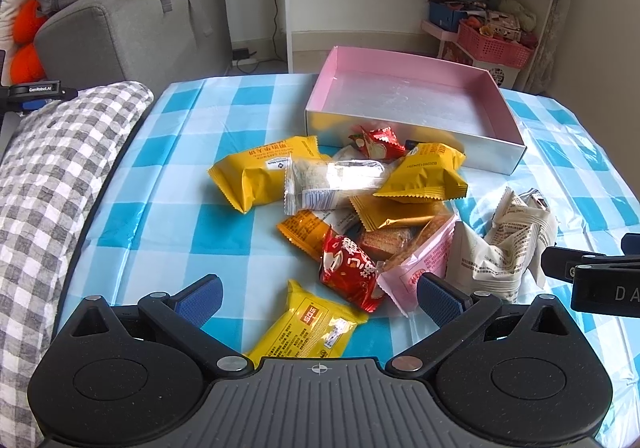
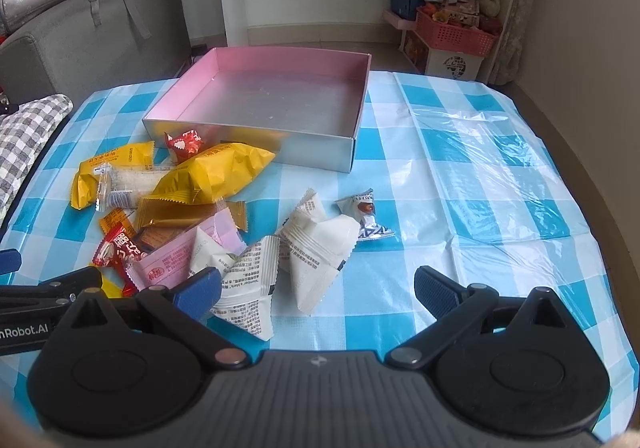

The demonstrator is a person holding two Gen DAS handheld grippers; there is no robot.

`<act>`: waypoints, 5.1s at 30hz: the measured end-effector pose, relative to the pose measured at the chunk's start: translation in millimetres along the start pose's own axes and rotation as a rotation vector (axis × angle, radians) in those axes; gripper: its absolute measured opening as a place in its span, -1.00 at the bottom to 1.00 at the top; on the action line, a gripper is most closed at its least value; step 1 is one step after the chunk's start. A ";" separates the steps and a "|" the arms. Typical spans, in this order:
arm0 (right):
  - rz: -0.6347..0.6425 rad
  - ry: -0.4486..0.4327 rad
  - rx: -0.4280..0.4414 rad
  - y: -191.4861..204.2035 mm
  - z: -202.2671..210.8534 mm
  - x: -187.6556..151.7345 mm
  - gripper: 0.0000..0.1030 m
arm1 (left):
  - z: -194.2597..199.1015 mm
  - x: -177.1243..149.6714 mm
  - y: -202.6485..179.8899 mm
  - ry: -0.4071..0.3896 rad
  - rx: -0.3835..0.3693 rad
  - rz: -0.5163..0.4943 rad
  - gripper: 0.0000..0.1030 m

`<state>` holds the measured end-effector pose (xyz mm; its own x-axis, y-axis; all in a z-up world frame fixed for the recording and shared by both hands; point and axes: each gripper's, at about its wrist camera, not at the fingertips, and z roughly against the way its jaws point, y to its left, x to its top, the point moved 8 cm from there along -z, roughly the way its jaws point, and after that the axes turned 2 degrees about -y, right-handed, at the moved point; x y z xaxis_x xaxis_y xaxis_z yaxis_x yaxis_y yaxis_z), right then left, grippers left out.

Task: Organize snacks
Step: 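Move the left tool toward a yellow snack pack while the right tool approaches a white paper pastry, then close the left tool on the yellow pack while the right tool grasps the white paper pastry, then carry the yellow pack and white pastry in both tools over the pink box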

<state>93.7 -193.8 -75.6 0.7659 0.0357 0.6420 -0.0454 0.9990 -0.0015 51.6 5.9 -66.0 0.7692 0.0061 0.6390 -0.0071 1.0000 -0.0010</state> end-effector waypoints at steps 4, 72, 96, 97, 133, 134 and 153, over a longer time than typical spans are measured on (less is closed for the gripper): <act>-0.003 -0.004 0.003 -0.3 1.7 0.1 0.99 | -0.3 0.3 1.5 0.002 0.002 0.003 1.00; -0.145 0.243 0.281 36.6 -57.3 -16.0 0.39 | -40.0 -42.9 14.7 0.155 -0.179 -0.180 -0.09; -0.093 0.209 0.282 43.4 -43.2 -8.5 -0.17 | -39.8 -44.7 14.1 0.170 -0.167 -0.245 -0.06; -0.094 0.211 0.285 43.1 -42.4 -9.1 -0.17 | -41.0 -47.2 12.8 0.171 -0.159 -0.265 -0.05; -0.266 0.039 0.330 12.7 -8.0 67.0 -0.16 | 5.6 36.5 29.6 -0.037 -0.204 -0.005 -0.45; -0.273 0.039 0.323 11.2 -12.7 71.7 -0.16 | 2.6 45.4 27.0 -0.041 -0.206 -0.006 -0.45; -0.338 -0.010 0.339 -15.8 -113.3 124.2 -0.16 | -141.9 168.4 -25.4 -0.130 -0.180 -0.043 -0.45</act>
<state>262.2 -201.9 -82.8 0.7675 -0.2917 0.5708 -0.0025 0.8891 0.4577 272.1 -18.0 -67.5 0.6774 -0.0257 0.7351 0.1473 0.9839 -0.1014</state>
